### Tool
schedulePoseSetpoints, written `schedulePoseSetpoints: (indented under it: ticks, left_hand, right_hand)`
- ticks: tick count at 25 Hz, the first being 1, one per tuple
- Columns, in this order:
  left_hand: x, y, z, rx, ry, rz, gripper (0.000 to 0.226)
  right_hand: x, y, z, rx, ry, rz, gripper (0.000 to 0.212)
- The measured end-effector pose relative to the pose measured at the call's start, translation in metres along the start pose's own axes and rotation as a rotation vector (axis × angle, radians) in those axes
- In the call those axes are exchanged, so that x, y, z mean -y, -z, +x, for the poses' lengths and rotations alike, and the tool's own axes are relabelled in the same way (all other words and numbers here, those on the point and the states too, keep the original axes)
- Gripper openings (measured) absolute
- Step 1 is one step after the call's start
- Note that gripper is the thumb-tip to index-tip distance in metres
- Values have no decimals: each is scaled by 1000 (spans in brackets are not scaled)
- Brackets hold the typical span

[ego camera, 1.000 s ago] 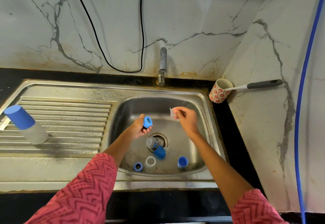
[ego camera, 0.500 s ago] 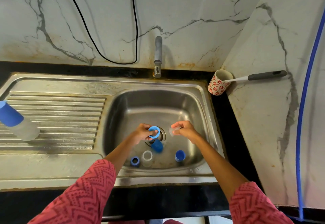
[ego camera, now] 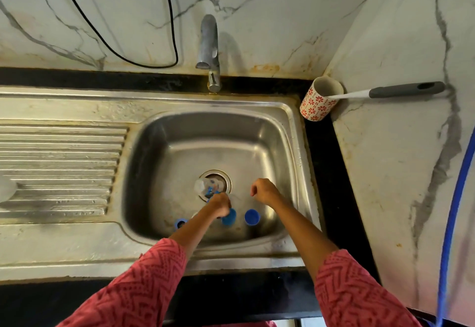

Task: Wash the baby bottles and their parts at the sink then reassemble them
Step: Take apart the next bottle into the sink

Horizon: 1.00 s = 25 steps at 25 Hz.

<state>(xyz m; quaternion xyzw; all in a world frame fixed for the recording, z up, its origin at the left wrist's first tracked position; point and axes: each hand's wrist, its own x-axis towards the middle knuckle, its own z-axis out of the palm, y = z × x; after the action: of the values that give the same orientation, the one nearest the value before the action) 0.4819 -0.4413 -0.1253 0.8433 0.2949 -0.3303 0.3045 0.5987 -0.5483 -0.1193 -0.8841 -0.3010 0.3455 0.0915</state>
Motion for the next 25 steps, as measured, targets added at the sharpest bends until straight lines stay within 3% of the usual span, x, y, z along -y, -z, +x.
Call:
schedulePoseSetpoints:
  ticks: [3,12,15,20,25]
  left_hand:
    - [-5,-8,3,-2,30,116,35]
    - [16,22,17,-546,125,-92,24]
    - [41,38,35,-445,139,-36,45]
    - [50,40,48,-219,185,-142,62]
    - [66,44,28,-220,238,-270,65]
  right_hand:
    - [-4,0,7,12,-26,-24,22]
    - [12,0,27,-36,-14,-79,18]
    - [21,0,34,-52,-14,-45,18]
    - [21,-8,40,-37,-6,-16,17]
    - [18,-14,41,-19,-8,0,15]
